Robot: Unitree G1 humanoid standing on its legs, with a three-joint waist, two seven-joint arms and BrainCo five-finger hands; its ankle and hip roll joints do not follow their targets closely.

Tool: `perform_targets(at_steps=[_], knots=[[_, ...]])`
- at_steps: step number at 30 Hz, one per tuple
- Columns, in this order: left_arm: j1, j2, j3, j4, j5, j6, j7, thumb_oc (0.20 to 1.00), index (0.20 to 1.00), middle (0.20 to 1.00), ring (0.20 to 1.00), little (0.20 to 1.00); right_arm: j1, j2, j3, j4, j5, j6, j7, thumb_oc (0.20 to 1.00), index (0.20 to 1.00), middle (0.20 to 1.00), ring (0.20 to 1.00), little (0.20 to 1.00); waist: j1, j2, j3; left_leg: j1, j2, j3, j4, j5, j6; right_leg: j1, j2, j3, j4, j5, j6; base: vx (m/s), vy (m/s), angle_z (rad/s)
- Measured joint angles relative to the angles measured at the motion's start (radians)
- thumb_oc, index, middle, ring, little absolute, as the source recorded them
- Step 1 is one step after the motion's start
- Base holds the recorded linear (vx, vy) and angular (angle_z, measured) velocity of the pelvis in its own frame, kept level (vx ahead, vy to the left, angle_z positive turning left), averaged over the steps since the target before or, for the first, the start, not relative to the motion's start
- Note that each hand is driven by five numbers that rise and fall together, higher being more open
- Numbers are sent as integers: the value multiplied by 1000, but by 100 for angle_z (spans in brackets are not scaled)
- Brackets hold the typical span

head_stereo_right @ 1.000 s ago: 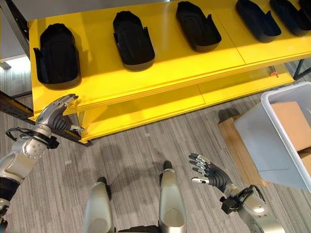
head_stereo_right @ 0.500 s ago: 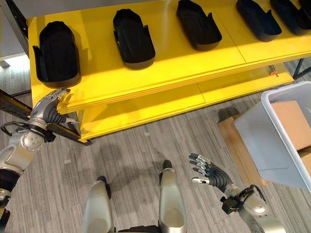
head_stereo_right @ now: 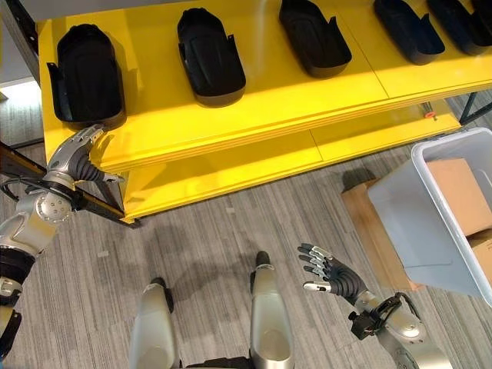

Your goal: Move parts from the plastic box to the shelf.

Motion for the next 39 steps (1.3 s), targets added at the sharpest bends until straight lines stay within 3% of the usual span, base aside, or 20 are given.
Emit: perform_targets(at_steps=[36, 39], knots=[[-57, 0, -40, 41, -17, 17, 0, 1000, 1000, 1000, 1000, 1000, 1, -5, 0, -1, 1, 0, 3, 1000, 1000, 1000, 1000, 1000, -15, -13, 4, -6, 0, 8, 14, -7, 0, -13, 3, 12, 10, -1, 2, 0, 0, 0], [-8, 0, -28, -60, -21, 14, 0, 1000, 1000, 1000, 1000, 1000, -2, -3, 1, 0, 2, 0, 2, 1000, 1000, 1000, 1000, 1000, -12, -13, 4, -1, 1, 7, 12, -6, 1, -10, 3, 12, 14, -3, 4, 11, -11, 0]])
